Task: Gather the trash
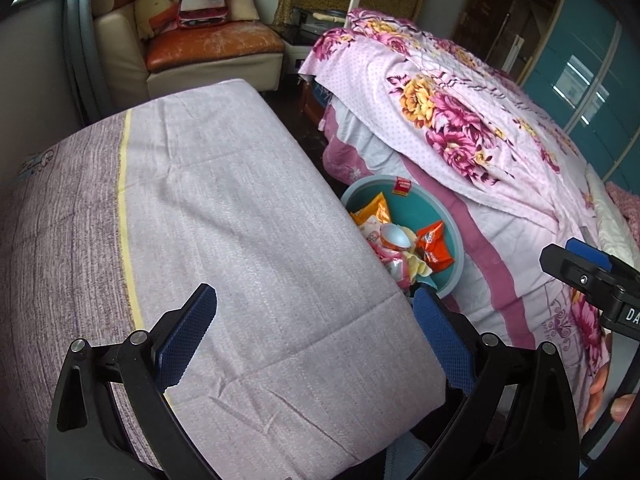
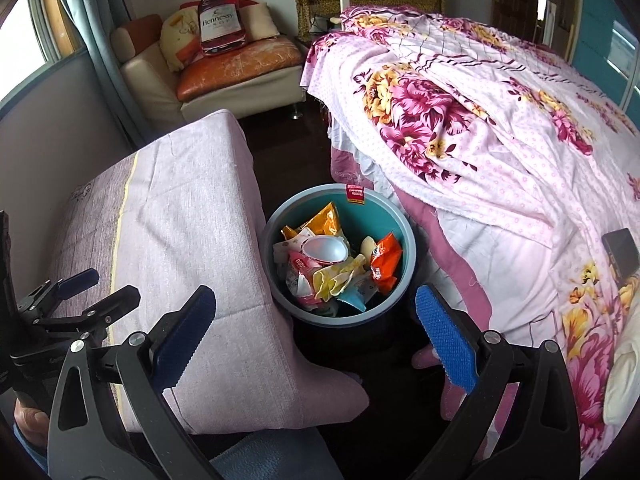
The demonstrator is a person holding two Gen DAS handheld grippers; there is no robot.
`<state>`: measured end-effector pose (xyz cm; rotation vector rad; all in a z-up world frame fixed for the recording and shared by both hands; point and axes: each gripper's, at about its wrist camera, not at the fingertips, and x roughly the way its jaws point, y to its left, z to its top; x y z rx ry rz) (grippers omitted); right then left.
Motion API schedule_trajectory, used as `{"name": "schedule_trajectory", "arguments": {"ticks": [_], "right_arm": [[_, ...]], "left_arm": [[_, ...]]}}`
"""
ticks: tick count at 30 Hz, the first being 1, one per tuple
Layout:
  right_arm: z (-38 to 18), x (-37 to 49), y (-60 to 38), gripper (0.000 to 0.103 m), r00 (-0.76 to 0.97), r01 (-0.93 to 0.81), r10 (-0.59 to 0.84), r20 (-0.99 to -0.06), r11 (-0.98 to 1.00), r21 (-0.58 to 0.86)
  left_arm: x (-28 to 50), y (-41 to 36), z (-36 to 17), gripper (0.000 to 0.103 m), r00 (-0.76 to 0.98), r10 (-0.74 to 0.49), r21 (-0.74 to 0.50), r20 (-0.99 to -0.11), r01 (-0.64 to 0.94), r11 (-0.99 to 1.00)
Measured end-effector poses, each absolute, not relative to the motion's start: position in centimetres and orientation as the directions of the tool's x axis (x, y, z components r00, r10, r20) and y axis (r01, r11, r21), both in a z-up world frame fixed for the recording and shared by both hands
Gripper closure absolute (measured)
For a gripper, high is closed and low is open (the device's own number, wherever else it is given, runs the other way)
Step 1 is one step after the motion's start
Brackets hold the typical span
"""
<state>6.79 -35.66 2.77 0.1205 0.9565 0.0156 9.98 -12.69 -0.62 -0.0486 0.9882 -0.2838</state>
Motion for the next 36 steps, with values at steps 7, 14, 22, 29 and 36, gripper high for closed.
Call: {"name": "schedule_trajectory", "arguments": {"ticks": [7,14,22,29,36], "right_arm": [[1.9,7.3,-35.0,0.007,0.55,0.027,0.084,-0.831,0.993,0.118],[0.9,8.0,-34.5,0.007,0.546,0.027,0.079,-0.834,0.993,0.111],[0.1,9.0,-35.0,0.007,0.528,0.036,0.086,-0.845,0.992,0.124],[-0.7,9.7,-35.3,0.007,0.517,0.043,0.084,-0.852,0.991,0.124],[-1.4,10.2,-35.7,0.007,0.507,0.056,0.081,-0.858,0.99,0.127]], "left_arm": [[10.1,-12.1,-0.8,0.004,0.527,-0.24,-0.161,-0.815,0.193,0.968],[10.4,-11.9,-1.3,0.004,0.524,-0.225,-0.155,-0.822,0.175,0.972],[10.7,-12.0,-2.0,0.004,0.528,-0.219,-0.146,-0.821,0.176,0.973],[11.0,-12.5,-3.0,0.004,0.516,-0.198,-0.122,-0.833,0.178,0.976],[11.2,-12.6,-3.6,0.004,0.516,-0.179,-0.102,-0.837,0.175,0.979]]}}
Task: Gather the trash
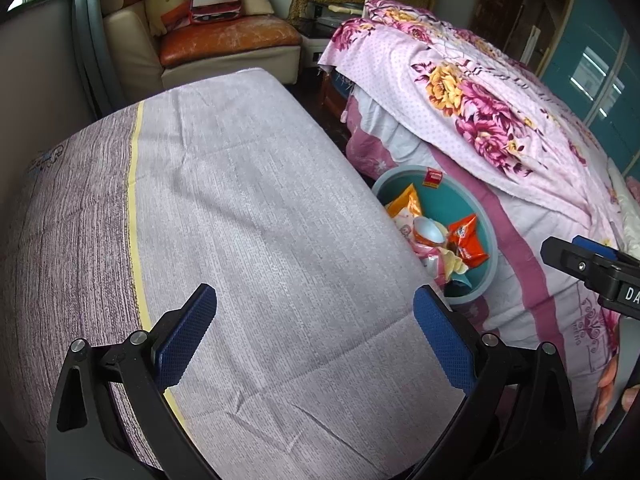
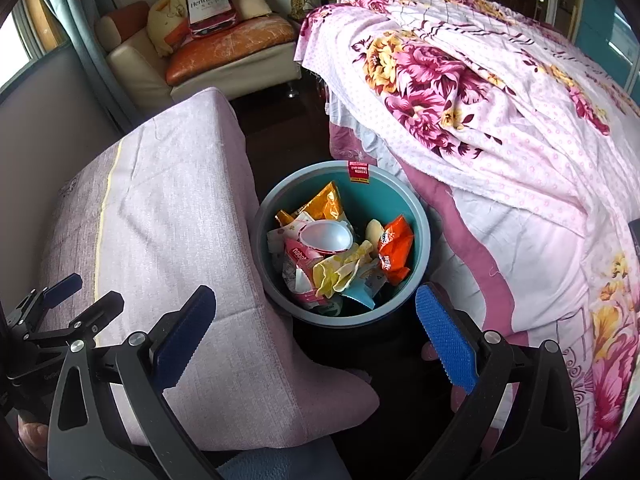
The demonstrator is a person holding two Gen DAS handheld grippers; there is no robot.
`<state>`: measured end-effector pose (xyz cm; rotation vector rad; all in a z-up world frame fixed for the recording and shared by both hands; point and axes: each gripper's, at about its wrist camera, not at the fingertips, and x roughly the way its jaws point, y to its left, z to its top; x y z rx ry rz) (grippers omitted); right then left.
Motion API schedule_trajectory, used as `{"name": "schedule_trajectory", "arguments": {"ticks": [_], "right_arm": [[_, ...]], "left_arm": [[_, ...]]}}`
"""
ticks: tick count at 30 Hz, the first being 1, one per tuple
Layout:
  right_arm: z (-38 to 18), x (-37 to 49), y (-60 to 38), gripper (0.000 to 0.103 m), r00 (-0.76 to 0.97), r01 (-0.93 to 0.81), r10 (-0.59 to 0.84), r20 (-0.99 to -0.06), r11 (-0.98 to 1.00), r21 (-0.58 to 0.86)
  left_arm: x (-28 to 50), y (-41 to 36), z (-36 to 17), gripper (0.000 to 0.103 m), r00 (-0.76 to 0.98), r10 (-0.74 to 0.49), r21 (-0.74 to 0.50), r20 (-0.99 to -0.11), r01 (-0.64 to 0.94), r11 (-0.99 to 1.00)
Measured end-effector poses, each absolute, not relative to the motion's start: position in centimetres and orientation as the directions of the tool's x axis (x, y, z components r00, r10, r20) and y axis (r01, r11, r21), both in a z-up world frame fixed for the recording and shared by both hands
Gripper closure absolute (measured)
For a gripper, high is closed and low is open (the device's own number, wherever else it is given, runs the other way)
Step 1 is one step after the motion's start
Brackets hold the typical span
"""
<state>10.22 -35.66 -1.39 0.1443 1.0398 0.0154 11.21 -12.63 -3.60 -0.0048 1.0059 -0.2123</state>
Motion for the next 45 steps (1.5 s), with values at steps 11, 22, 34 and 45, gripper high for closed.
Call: {"name": "schedule_trajectory", "arguments": {"ticks": [11,22,34,45], "right_arm": [[-3.0,10.9,-35.9,0.007,0.483,0.07,0.084,-0.872,0.988,0.134],[-4.5,11.6,-35.9,0.007,0.457,0.076,0.085,-0.886,0.988,0.134],[-5.5,12.0,-35.6,0.007,0.438,0.074,0.08,-0.895,0.989,0.125],[-5.2,11.9,-35.6,0.007,0.442,0.073,0.069,-0.894,0.991,0.112]], "left_arm": [[11.6,-12.6,-4.8,0.004,0.507,-0.158,-0.085,-0.847,0.165,0.983],[12.1,-12.4,-6.2,0.004,0.488,-0.146,-0.079,-0.861,0.156,0.985],[12.3,-12.2,-7.2,0.004,0.472,-0.138,-0.073,-0.871,0.152,0.986],[12.1,-12.1,-6.9,0.004,0.48,-0.141,-0.075,-0.866,0.154,0.985]]}}
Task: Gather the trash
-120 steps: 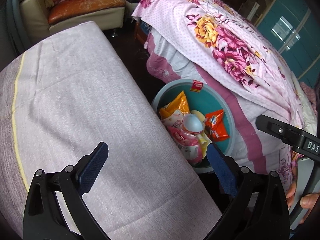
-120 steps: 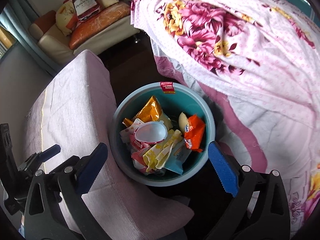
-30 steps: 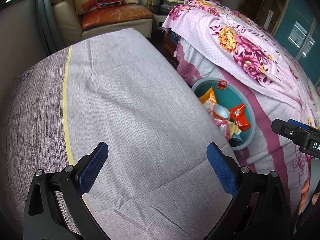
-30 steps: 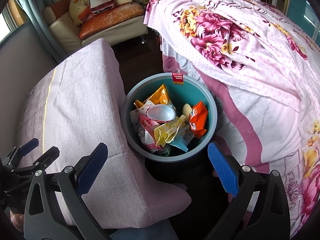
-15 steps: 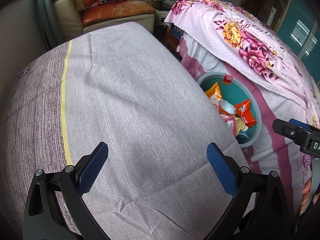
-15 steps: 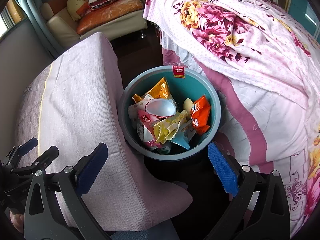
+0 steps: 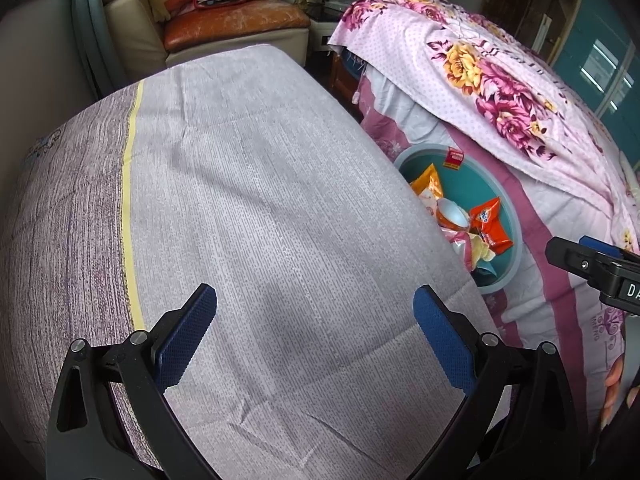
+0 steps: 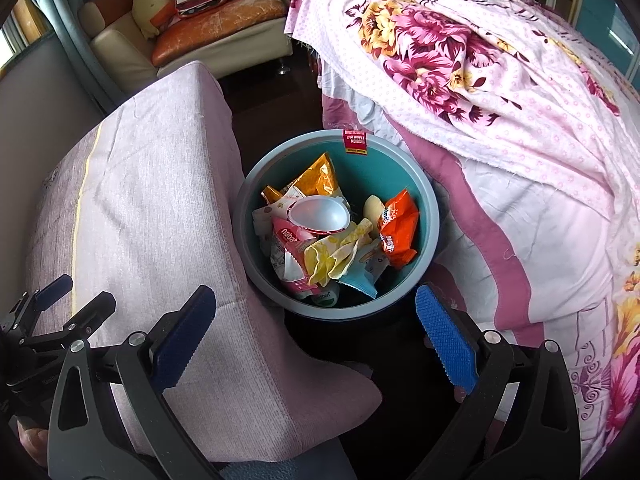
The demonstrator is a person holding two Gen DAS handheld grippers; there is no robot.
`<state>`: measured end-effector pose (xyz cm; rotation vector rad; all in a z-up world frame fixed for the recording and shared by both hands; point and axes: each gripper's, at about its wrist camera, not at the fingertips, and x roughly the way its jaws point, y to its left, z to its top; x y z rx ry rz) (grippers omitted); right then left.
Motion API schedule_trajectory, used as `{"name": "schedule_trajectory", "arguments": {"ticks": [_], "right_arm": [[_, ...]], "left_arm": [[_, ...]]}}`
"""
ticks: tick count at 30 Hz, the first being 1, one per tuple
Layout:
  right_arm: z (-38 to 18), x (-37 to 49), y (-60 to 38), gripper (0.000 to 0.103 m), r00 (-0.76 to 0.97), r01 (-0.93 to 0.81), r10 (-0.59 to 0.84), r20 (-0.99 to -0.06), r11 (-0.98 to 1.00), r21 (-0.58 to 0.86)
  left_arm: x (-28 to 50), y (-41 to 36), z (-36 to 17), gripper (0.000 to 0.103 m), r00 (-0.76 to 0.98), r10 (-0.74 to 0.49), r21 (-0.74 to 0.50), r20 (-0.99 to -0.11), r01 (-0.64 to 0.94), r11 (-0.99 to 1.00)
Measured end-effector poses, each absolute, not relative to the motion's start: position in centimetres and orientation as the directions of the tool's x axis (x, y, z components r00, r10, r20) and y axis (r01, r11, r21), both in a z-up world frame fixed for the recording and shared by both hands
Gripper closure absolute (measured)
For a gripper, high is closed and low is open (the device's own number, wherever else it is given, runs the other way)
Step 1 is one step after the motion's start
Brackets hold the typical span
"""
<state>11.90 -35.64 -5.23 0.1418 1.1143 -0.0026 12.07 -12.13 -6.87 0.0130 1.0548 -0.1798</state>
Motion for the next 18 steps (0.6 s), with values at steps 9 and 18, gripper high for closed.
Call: {"name": "schedule_trajectory", "arguments": {"ticks": [9,18], "right_arm": [[-4.3,11.2,-35.2,0.007,0.457,0.067,0.059,-0.888,0.993,0.101],[-3.4,10.7,-35.0,0.007,0.472,0.064,0.046,-0.881,0.994,0.087]], "left_arm": [[11.7,-12.0,-6.3,0.004,0.491,-0.145,-0.079,-0.859,0.153,0.985],[11.5,-11.9,-6.0,0.004,0.49,-0.16,-0.096,-0.857,0.153,0.984]]}}
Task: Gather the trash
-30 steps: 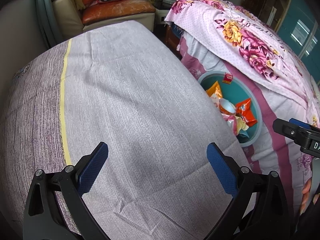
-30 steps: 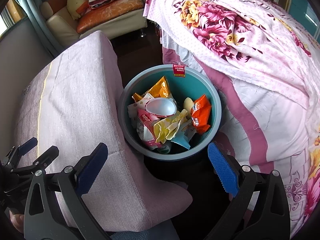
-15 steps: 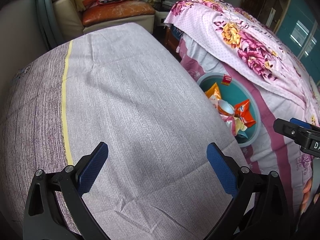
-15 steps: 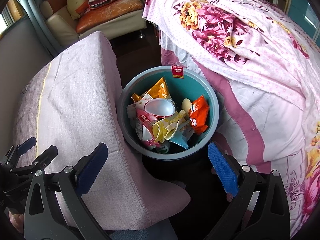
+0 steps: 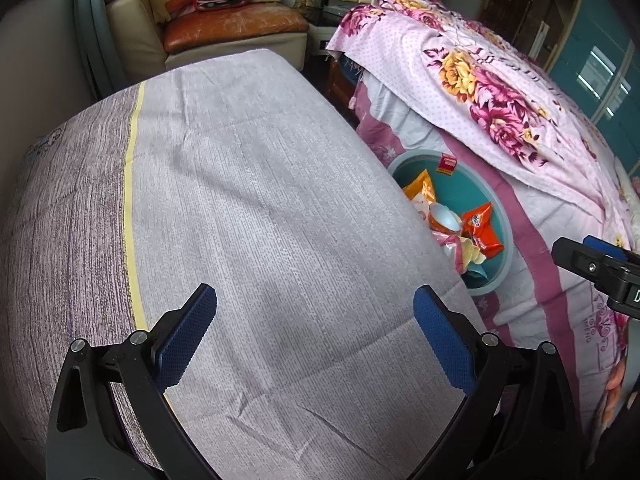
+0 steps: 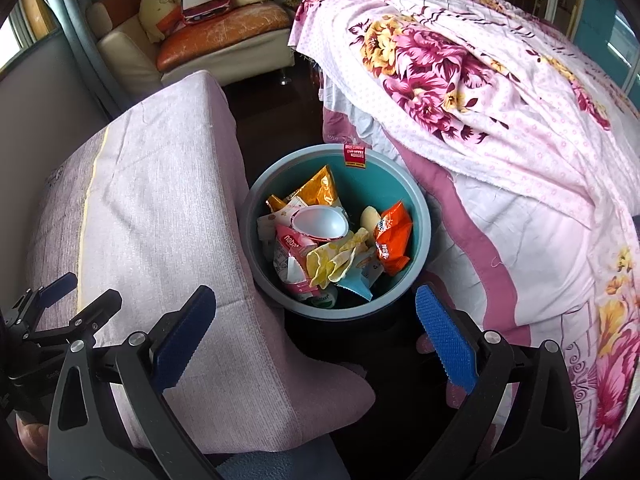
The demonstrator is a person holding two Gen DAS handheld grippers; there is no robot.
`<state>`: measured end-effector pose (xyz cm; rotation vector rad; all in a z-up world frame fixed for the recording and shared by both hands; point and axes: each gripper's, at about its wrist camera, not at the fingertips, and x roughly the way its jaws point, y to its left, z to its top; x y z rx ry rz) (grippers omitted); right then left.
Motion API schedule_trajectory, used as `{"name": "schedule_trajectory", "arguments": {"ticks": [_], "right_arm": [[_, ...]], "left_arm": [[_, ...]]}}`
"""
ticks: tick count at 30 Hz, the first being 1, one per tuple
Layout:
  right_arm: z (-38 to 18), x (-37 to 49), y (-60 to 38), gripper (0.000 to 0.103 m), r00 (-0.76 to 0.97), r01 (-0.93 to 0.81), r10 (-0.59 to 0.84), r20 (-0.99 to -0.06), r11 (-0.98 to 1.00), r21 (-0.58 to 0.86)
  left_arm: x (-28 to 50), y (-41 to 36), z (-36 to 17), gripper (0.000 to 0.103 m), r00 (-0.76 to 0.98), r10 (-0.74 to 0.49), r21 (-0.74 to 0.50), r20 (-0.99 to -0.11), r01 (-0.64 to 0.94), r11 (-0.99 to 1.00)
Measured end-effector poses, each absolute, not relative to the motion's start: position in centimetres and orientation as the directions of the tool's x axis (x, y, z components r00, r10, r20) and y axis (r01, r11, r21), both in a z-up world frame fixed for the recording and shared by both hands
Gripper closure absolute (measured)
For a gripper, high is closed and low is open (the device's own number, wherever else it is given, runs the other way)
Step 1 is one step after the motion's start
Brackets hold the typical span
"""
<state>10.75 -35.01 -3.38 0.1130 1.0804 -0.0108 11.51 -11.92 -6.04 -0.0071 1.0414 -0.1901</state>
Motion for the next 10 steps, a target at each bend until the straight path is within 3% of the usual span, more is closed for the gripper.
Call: {"name": "schedule_trajectory", "arguments": {"ticks": [10], "right_arm": [[-2.98,10.44,-34.87,0.007,0.478,0.062,0.042,-0.877,0.995,0.081]], "left_arm": [[11.51,-11.6,-5.86,0.004,0.492,-0.135,-0.082,-0.86,0.128,0.988]]}}
